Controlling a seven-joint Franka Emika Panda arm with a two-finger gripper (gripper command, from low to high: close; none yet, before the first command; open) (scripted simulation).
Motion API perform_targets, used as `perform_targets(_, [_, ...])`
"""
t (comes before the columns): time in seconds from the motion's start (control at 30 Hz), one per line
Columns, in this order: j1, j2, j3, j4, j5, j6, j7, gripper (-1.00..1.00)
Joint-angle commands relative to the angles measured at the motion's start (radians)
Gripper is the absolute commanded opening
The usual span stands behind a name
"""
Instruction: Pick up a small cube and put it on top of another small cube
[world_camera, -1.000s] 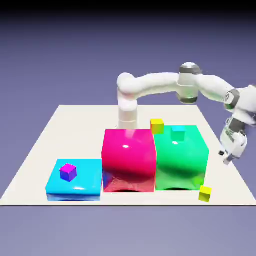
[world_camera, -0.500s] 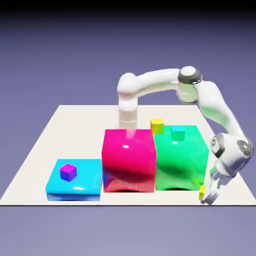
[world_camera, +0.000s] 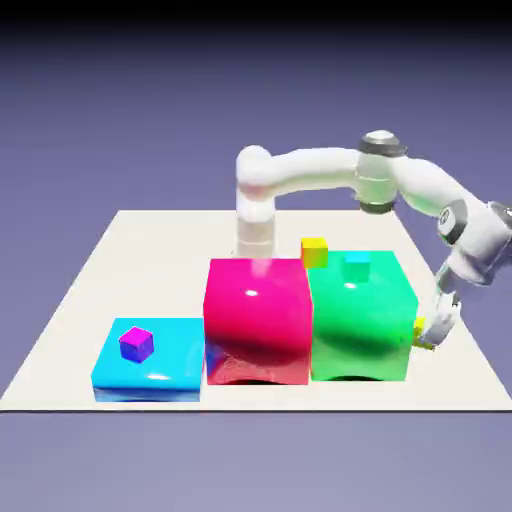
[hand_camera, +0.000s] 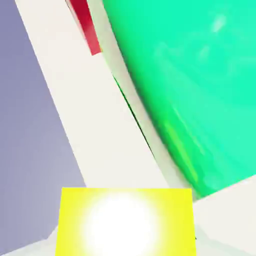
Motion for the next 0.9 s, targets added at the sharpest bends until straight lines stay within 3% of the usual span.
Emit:
perform_targets(0.0, [0.028,0.023,-0.024,-0.036,-0.031,-0.005,0.002,-1.00])
perform_targets(0.5, [0.469,0.337,-0.330,-0.580,-0.494,-0.086,0.060,-1.00])
perform_targets(0.6, [0.492,0.340,-0.364,-0.604,-0.525,-0.102,0.107,-1.00])
perform_targets(0.77, [0.540,0.295,-0.277,-0.770,-0.435,0.019,0.094,-1.00])
perform_targets(0.8, [0.541,0.295,-0.277,-0.770,-0.435,0.019,0.094,1.00])
perform_targets(0.87, [0.530,0.305,-0.296,-0.734,-0.455,-0.007,0.097,1.00])
